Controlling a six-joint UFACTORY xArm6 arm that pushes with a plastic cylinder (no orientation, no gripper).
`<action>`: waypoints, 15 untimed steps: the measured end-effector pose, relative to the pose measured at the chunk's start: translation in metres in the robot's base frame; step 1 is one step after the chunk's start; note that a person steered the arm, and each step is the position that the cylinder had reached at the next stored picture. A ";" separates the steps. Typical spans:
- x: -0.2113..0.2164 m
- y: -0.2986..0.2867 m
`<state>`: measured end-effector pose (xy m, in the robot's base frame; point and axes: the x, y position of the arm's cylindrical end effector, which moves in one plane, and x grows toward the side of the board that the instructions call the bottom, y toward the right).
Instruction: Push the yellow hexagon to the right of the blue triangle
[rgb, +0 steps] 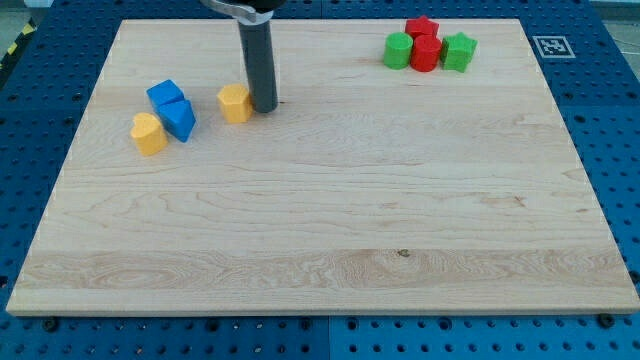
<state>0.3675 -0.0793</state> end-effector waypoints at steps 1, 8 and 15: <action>0.000 0.000; -0.008 0.001; -0.046 0.043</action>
<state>0.3218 -0.0362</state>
